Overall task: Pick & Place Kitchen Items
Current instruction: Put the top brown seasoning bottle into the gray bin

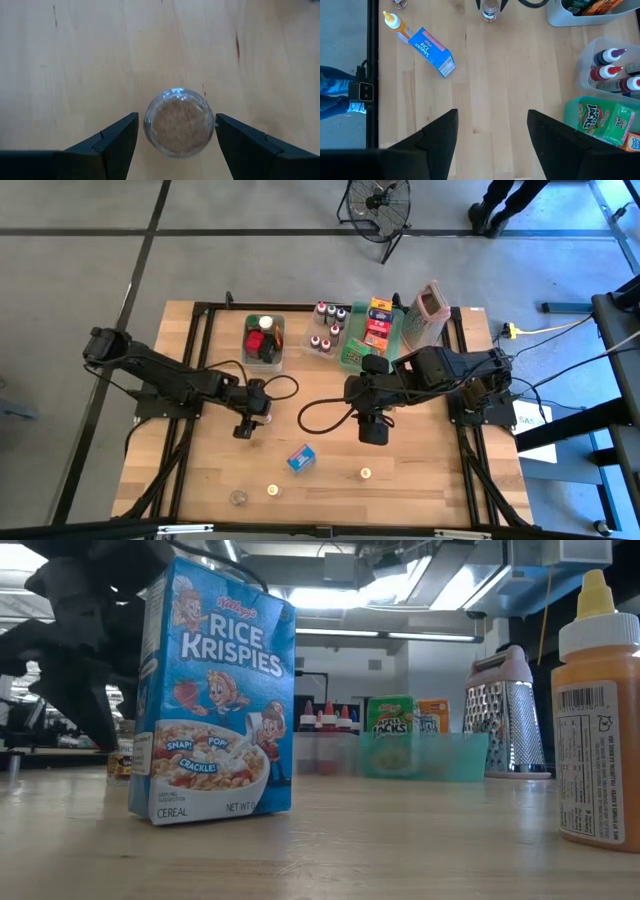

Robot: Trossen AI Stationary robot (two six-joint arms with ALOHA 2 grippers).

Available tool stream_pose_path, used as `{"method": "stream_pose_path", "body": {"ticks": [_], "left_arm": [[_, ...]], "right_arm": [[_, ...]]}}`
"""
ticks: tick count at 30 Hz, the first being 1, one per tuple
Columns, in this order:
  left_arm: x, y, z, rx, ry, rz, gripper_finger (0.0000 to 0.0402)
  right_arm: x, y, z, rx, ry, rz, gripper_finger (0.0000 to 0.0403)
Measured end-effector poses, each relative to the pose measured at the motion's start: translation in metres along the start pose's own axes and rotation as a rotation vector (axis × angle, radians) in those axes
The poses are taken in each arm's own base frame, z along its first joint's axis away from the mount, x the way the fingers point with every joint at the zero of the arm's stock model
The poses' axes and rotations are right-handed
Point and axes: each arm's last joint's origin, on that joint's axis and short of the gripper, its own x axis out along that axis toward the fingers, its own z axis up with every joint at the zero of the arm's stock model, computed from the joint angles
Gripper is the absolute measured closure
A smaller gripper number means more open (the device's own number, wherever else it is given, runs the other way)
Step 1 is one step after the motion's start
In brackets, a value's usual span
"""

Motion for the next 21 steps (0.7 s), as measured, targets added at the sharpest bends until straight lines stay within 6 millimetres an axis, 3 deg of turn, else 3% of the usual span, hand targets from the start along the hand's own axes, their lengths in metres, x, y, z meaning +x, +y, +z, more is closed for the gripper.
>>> {"method": "stream_pose_path", "body": {"ticks": [12,21], "left_arm": [[0.0053,-0.0005,0.0026,-0.009,-0.013,-0.007,0.0151],[0.0052,-0.0005,0.0027,-0.013,-0.013,-0.007,0.0202]], "right_arm": [[0.0000,0.0001,0.0000,0.000,0.000,0.002,0.0162],[0.0000,0.0000,0.0000,0.000,0.000,0.002,0.0162]]}}
